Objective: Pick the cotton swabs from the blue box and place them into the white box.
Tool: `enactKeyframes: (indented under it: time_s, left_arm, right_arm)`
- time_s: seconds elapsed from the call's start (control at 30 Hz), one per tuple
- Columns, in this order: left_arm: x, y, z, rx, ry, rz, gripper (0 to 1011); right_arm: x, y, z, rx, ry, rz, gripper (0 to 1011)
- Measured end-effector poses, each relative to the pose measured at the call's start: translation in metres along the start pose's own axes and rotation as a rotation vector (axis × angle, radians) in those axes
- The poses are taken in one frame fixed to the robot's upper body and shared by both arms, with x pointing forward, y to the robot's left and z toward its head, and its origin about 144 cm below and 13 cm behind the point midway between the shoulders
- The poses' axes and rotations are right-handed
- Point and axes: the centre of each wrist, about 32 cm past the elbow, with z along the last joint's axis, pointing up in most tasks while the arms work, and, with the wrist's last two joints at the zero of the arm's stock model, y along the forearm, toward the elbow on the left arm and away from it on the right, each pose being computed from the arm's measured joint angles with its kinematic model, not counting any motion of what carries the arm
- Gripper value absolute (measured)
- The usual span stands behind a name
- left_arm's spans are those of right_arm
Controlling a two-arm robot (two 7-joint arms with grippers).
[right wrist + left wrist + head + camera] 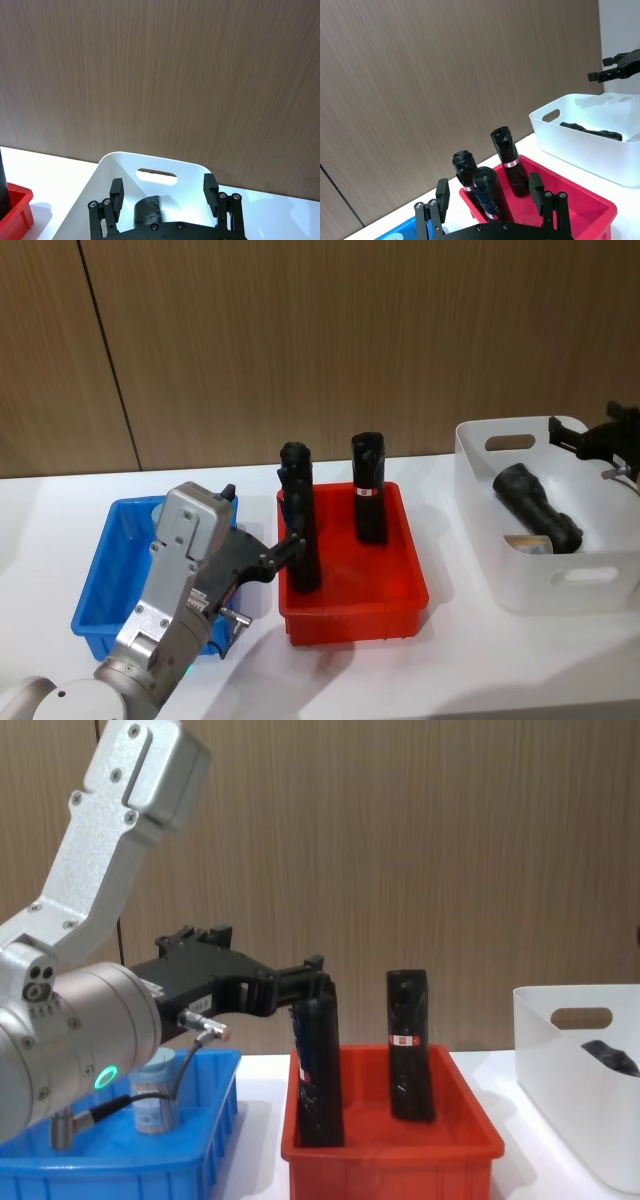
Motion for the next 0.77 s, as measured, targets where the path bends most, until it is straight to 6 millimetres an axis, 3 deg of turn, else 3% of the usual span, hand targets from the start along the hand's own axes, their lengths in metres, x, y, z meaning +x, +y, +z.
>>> enactKeyframes:
  time_s: [0.77]
  left_arm:
    - [0.0000, 0.0000, 0.0000, 0.000, 0.000, 0.000, 1004]
  right_arm:
    - [0.0021, -0.0001, -0.0014, 0.001, 0.001, -0.002, 1002]
